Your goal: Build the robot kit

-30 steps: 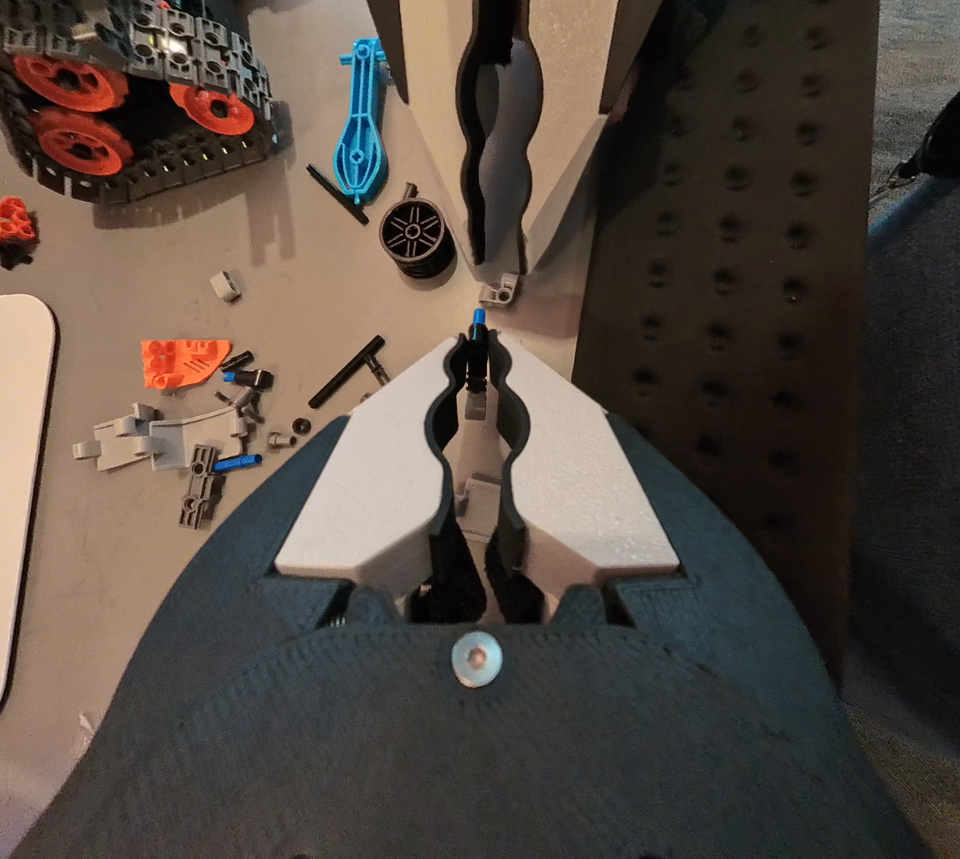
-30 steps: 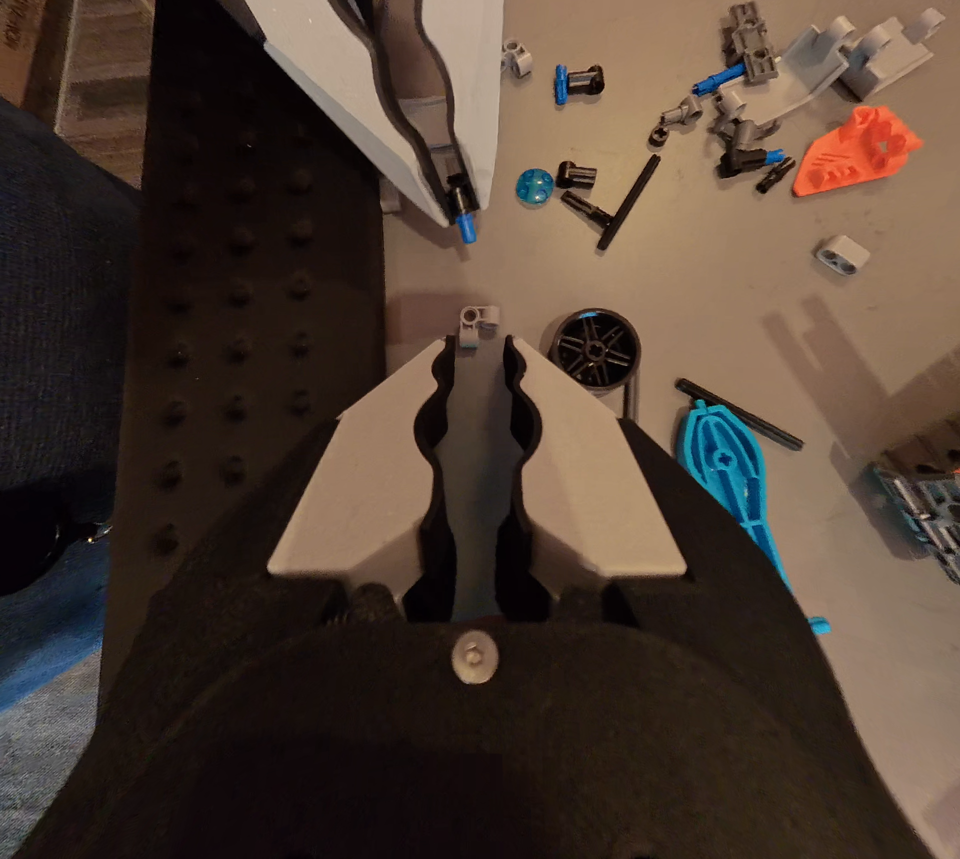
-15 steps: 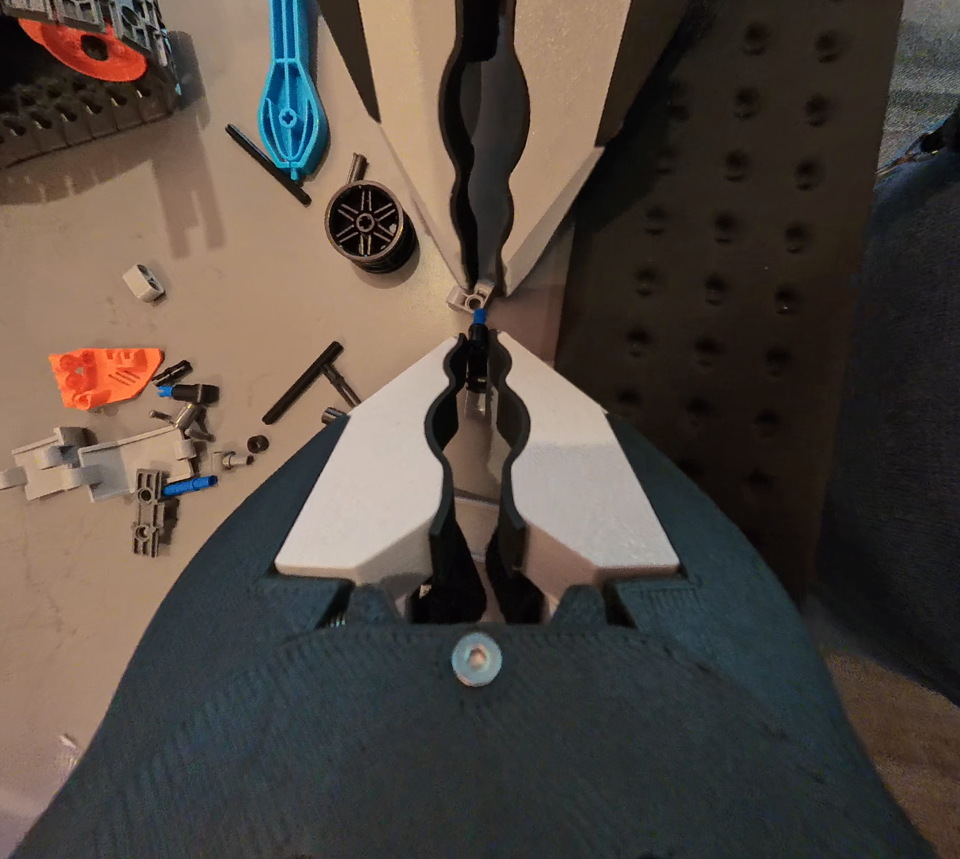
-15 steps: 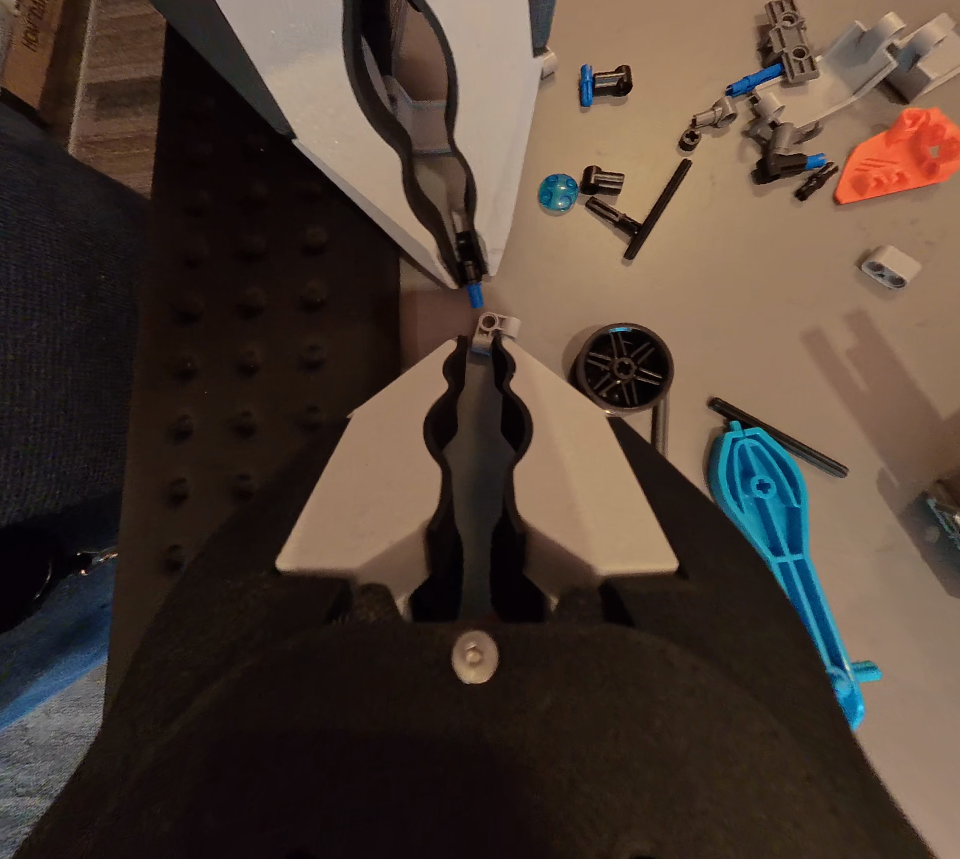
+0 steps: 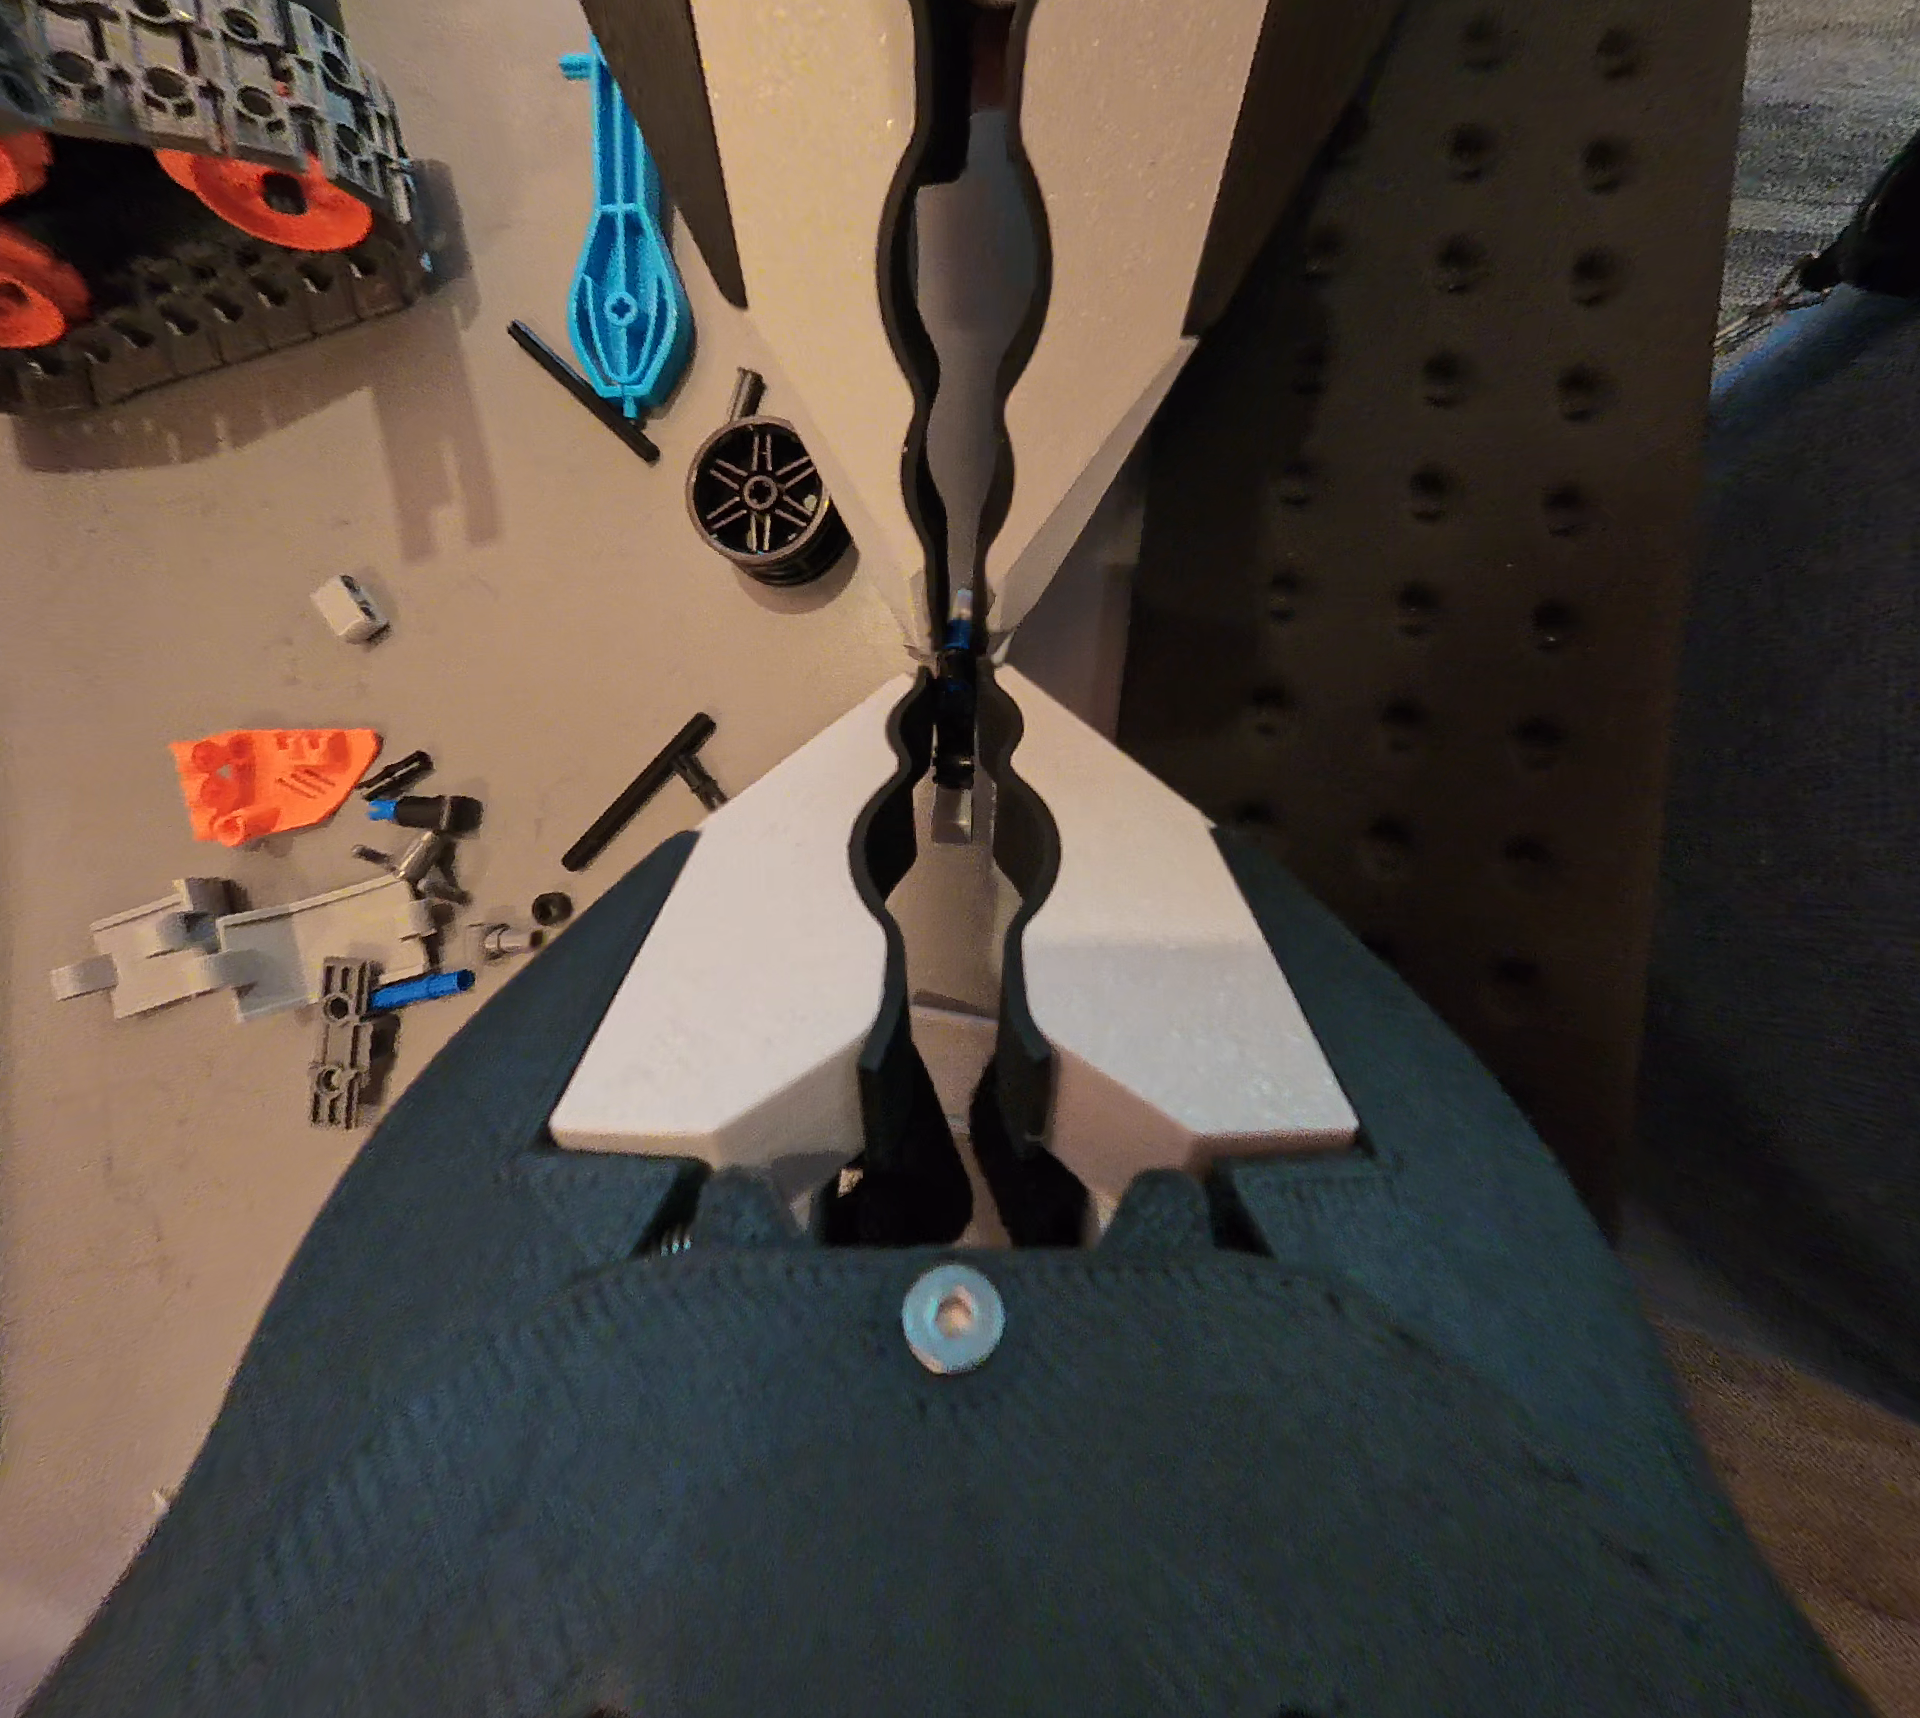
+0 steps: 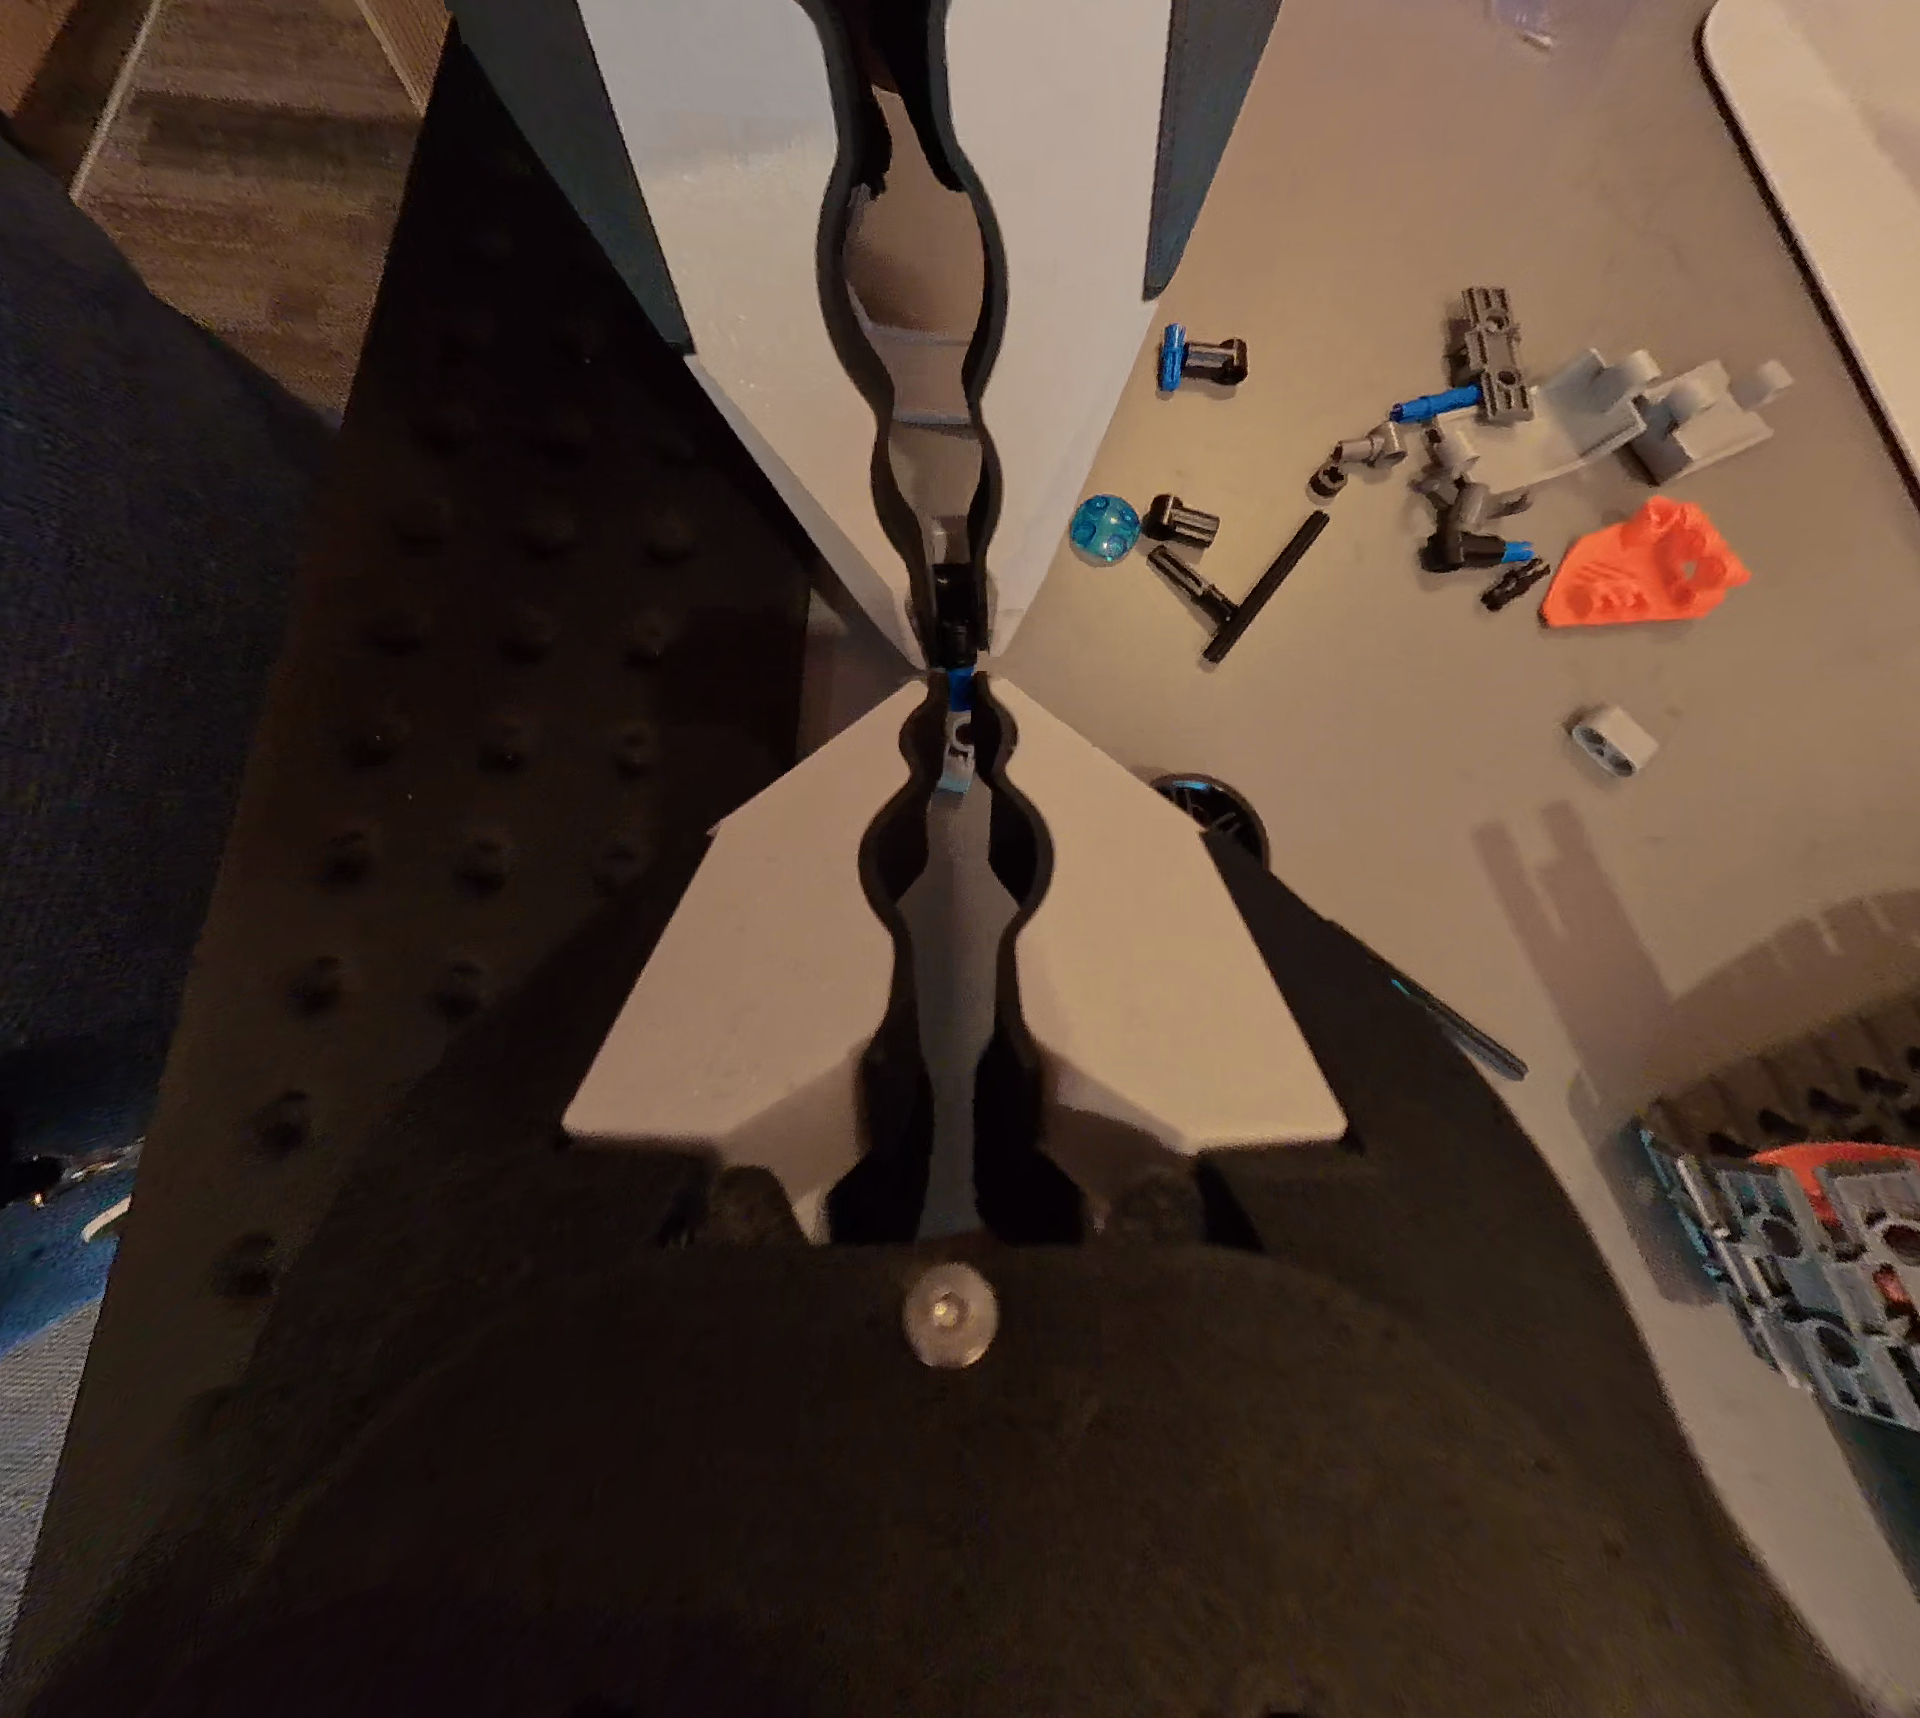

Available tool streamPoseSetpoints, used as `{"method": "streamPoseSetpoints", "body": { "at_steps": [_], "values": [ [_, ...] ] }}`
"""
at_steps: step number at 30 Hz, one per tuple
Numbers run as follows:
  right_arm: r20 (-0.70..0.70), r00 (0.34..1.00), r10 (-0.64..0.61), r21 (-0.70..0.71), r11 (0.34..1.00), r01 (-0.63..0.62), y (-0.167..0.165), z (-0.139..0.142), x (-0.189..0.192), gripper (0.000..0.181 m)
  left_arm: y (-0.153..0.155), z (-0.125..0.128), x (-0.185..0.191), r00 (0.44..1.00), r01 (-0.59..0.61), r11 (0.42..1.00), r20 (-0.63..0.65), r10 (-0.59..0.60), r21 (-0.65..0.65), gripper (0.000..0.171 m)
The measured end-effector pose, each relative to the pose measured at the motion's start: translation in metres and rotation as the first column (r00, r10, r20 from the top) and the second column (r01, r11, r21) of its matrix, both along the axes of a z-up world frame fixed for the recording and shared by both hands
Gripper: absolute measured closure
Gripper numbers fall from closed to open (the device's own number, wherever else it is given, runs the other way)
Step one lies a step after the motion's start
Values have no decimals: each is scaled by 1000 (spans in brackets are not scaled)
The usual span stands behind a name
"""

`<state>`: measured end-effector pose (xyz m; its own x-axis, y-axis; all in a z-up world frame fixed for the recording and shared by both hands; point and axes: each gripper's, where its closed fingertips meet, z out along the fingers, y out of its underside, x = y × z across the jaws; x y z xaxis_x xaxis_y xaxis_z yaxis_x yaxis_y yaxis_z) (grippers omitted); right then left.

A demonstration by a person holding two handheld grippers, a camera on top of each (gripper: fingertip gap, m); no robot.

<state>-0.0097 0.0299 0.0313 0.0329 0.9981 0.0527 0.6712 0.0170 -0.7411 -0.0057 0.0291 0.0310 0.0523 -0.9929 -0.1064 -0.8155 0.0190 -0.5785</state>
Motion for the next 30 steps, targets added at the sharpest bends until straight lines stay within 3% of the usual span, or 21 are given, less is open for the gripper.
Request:
{"method": "streamPoseSetpoints", "body": {
  "at_steps": [4,8,12,19,30],
  "values": [
    [-28,999,18,-2,1000,-18,0,6,0,180,0,6,0,999,1,1000,37,-1,0,166],
    [-120,993,16,-77,997,-26,-2,16,-1,180,-4,17,1,986,5,997,164,7,-71,164],
    [-122,992,24,-75,997,-34,-3,14,-2,180,-3,18,1,973,2,993,228,24,-116,167],
    [30,999,-9,2,1000,9,10,-3,18,167,1,0,-1,998,-47,995,36,50,-84,167],
    [84,996,15,-2,1000,-15,1,-17,19,180,0,-10,1,994,-81,993,-82,74,-85,167]
  ]
}}
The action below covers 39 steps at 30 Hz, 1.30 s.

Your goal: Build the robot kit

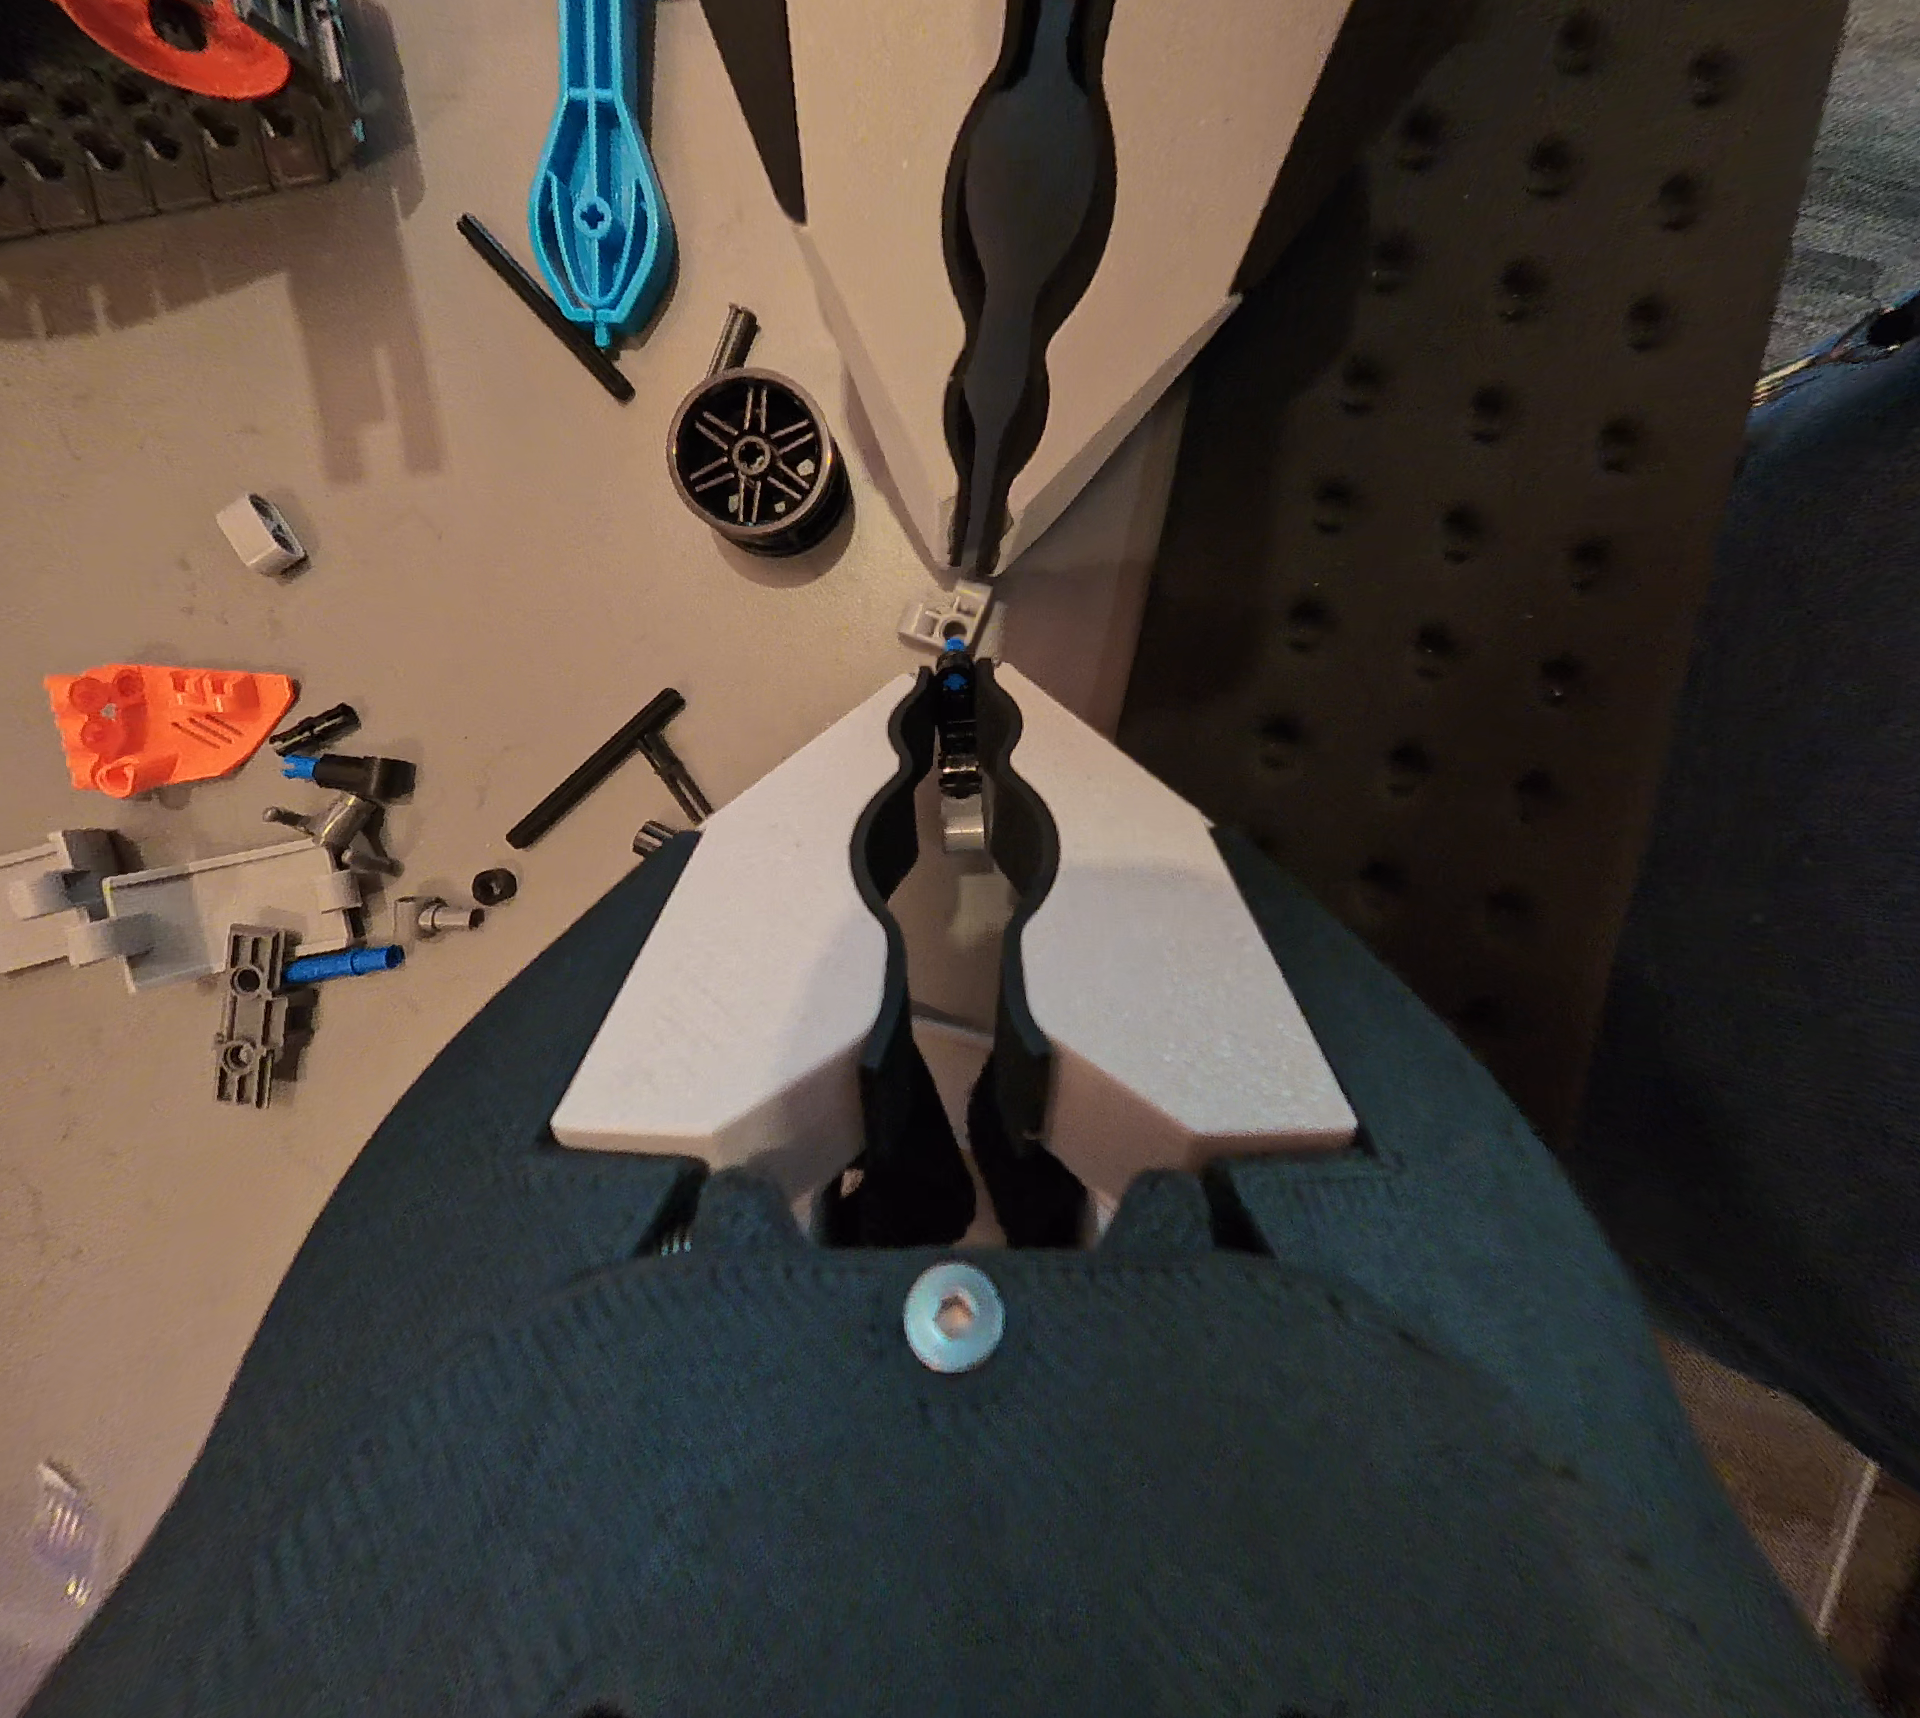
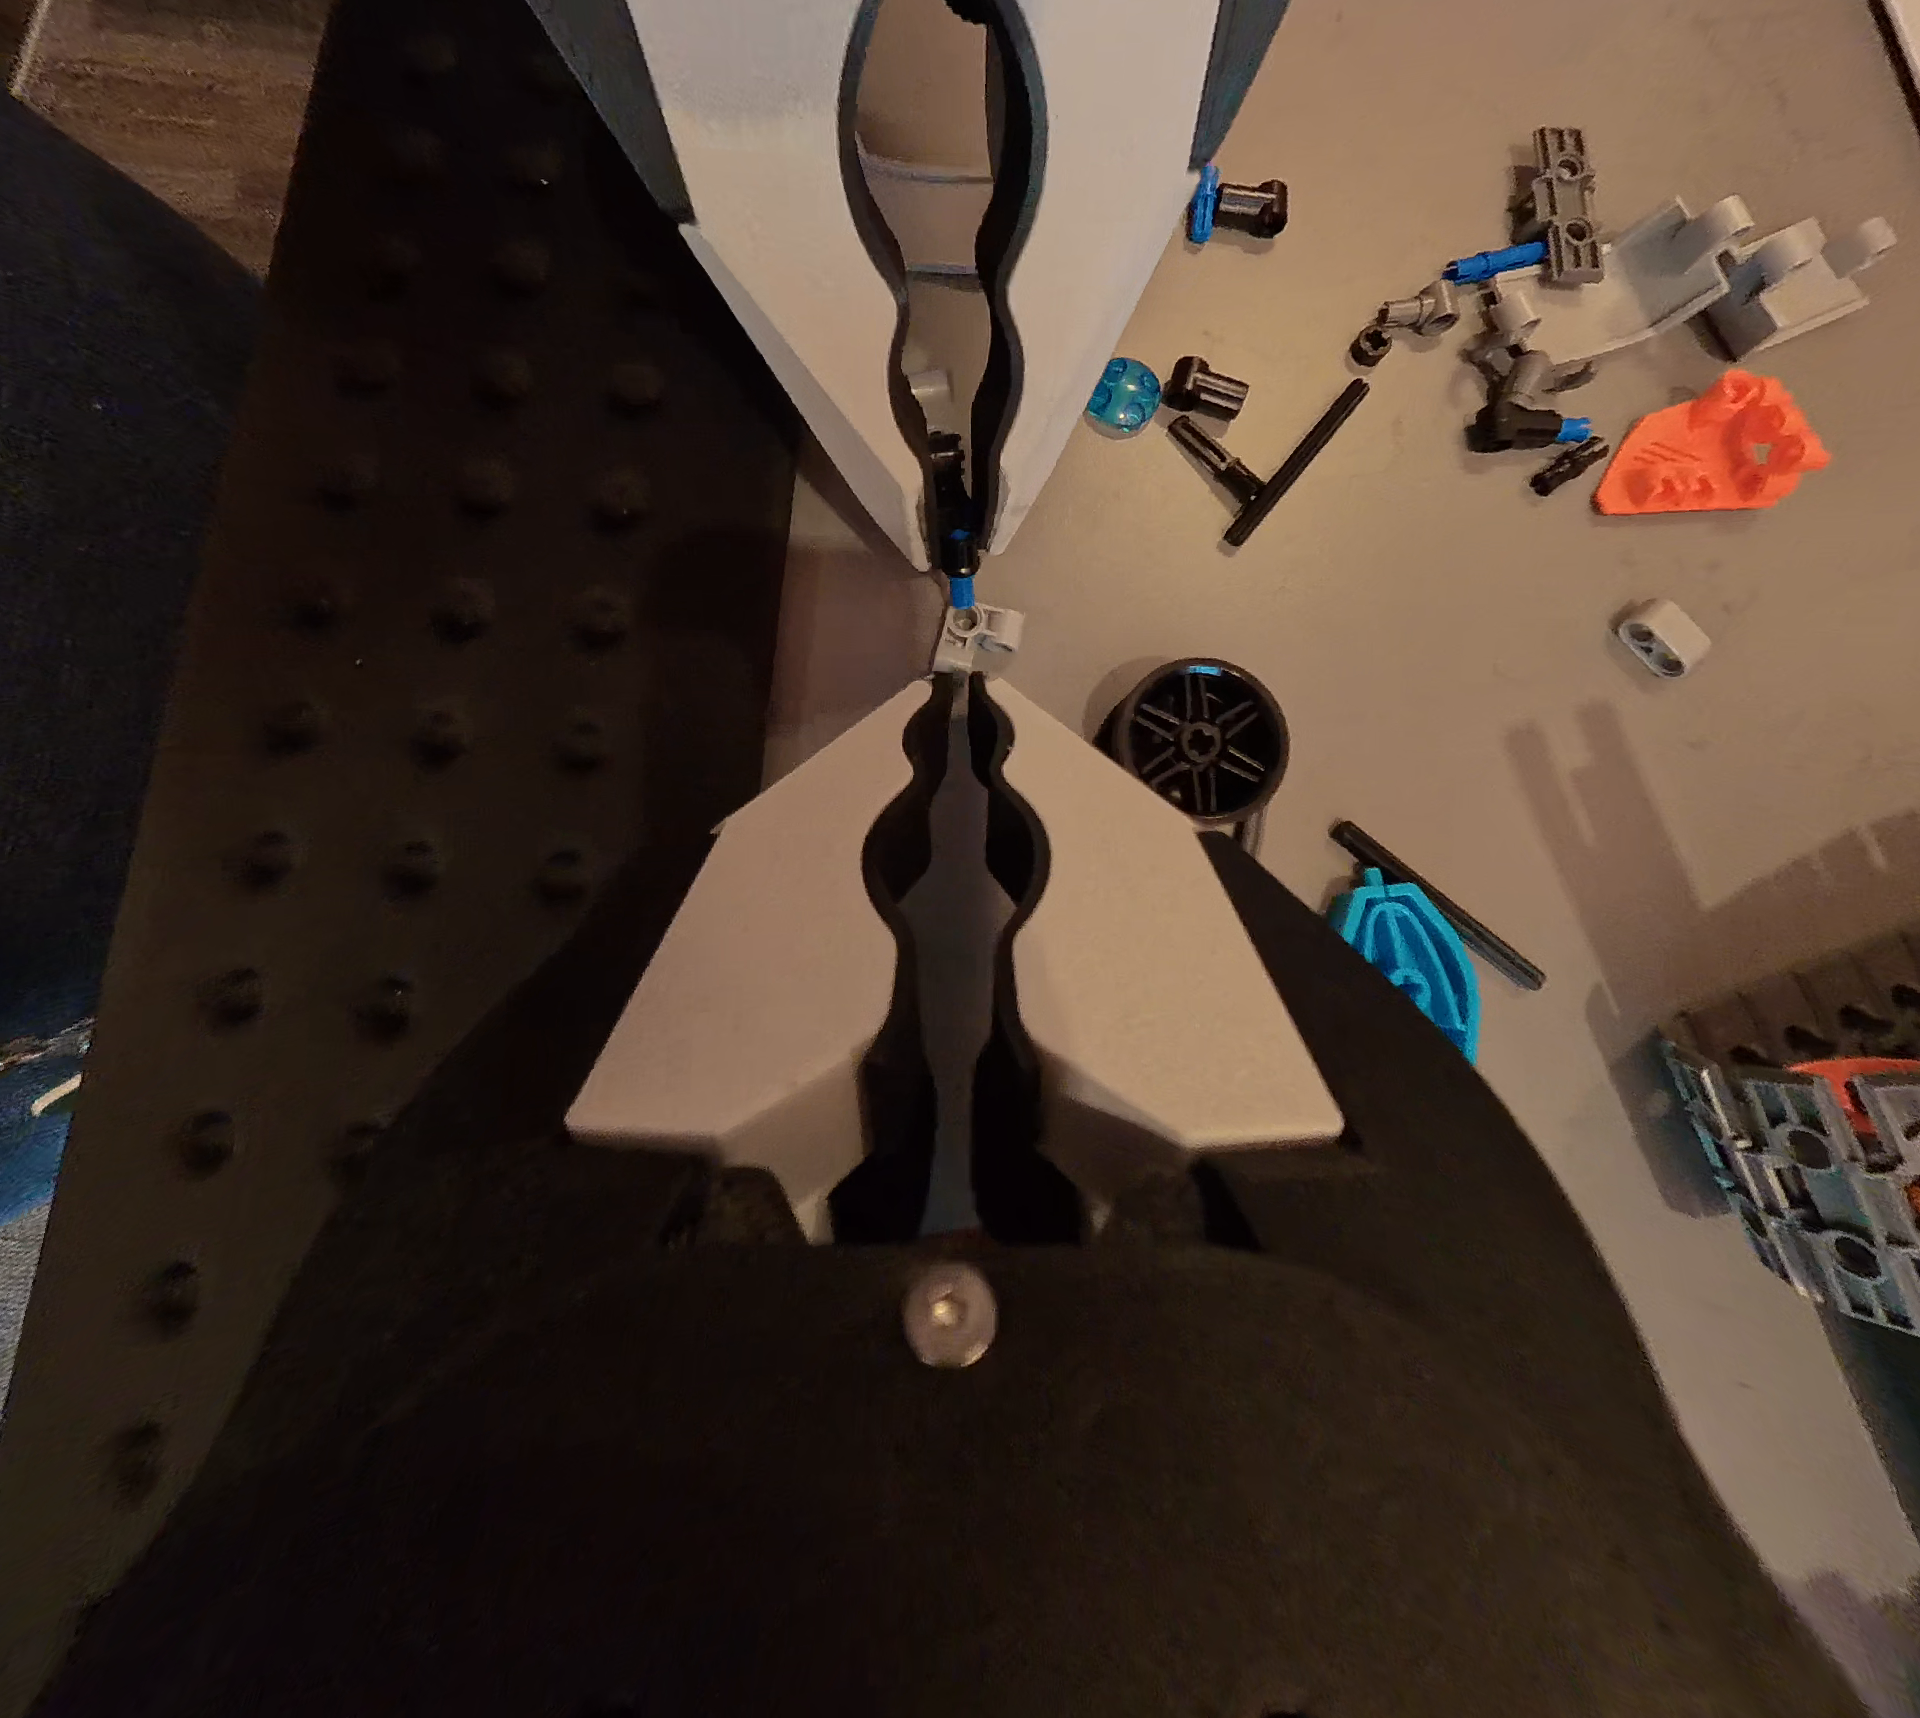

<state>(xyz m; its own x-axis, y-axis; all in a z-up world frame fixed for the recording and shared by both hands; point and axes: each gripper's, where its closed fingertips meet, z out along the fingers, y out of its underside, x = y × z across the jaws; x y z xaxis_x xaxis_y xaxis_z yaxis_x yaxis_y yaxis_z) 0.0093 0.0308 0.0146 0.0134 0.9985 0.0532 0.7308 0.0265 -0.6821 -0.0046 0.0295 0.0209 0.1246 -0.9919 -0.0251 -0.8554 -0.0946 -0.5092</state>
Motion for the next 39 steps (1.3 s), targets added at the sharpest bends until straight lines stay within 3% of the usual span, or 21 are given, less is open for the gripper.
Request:
{"method": "streamPoseSetpoints", "body": {
  "at_steps": [39],
  "values": [
    [-31,999,-32,-26,999,31,0,-1,-4,181,7,6,0,998,-58,998,-3,58,-18,167]
  ]
}}
